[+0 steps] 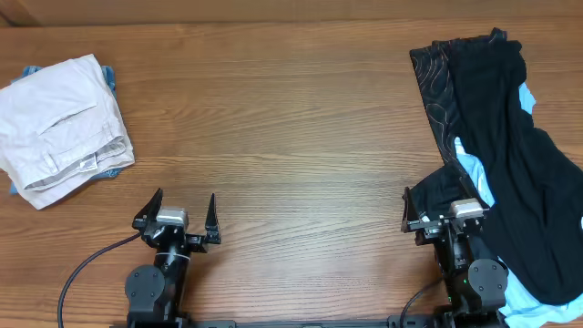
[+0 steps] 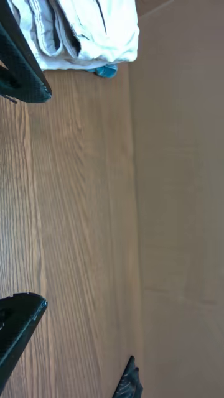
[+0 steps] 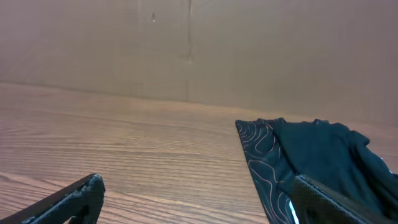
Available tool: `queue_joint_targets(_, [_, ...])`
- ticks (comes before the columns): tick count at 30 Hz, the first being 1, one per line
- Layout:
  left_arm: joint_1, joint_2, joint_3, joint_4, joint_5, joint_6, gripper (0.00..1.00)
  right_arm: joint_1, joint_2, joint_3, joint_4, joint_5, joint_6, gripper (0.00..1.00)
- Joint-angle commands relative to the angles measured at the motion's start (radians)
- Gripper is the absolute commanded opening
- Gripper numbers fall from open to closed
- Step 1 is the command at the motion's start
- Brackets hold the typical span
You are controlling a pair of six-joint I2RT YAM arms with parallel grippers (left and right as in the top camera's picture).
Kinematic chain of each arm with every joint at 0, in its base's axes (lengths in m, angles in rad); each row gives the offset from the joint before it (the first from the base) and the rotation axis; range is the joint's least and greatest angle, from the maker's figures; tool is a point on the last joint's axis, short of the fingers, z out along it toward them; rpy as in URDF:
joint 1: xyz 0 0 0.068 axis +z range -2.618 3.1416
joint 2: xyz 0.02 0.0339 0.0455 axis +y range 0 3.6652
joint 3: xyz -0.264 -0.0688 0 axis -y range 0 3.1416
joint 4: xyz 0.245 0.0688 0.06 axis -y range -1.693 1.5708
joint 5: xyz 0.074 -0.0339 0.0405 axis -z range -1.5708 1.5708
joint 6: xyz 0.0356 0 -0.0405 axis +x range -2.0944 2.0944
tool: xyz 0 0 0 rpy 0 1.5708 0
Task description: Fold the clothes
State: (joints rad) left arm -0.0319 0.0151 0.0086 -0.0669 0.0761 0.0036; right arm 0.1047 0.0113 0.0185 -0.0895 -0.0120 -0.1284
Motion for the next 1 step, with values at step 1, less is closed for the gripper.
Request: queue_joint_targets(1, [0.005,-0.011,-0.004,0.000,0.018,0.016,1.00,-0.001,-0.006,-0.010,0.005,-0.004,0.000,1.00])
